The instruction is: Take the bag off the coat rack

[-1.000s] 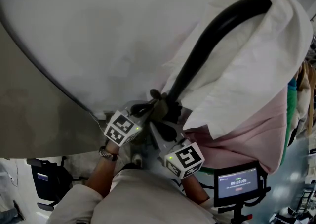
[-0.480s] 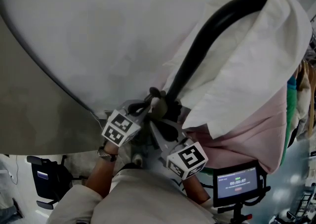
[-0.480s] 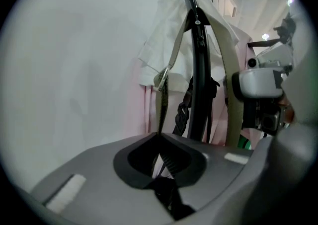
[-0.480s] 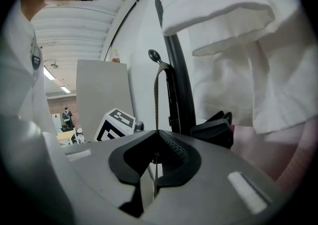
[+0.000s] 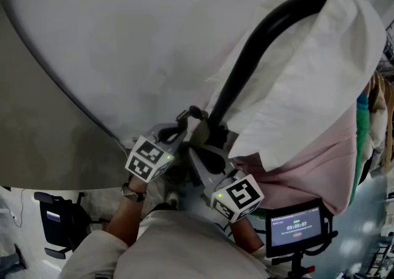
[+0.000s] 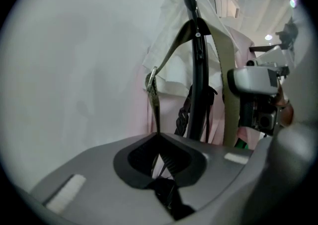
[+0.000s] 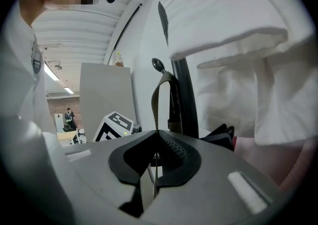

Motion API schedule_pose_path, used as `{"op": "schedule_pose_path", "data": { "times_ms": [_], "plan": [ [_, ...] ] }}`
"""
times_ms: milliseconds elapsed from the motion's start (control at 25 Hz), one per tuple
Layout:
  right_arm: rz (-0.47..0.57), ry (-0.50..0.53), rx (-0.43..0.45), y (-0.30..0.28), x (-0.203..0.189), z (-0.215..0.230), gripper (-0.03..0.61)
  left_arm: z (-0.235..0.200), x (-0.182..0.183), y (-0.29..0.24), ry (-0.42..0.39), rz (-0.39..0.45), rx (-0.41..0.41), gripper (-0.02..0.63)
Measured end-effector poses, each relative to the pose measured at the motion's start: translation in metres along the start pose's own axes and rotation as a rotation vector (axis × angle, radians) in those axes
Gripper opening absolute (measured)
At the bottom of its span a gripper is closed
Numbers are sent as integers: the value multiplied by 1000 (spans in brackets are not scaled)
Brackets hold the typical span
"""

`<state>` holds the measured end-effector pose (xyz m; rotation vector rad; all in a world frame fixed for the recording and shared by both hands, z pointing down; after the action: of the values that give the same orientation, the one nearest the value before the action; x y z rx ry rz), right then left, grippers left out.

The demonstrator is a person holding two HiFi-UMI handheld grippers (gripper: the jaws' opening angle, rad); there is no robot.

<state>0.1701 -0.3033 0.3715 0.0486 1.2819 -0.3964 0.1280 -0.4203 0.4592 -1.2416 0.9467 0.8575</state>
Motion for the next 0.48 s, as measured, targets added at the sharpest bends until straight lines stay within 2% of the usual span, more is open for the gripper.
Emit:
{"op": "schedule_pose_path", "data": {
  "times_ms": [480],
  "plan": [
    [73, 23, 43, 4, 23, -7, 8, 2, 29, 20, -34, 66, 13, 14]
  ]
}}
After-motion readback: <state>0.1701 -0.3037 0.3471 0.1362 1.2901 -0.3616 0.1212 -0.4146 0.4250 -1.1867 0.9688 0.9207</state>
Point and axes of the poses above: the fingertips, and each gripper's own axes: y backward along the fingers, z to its right, x out of its top, the point moved 6 cm from there along y, backward along the fingers, and after that the axes turned 8 degrees about -y, right-handed, at the moved point
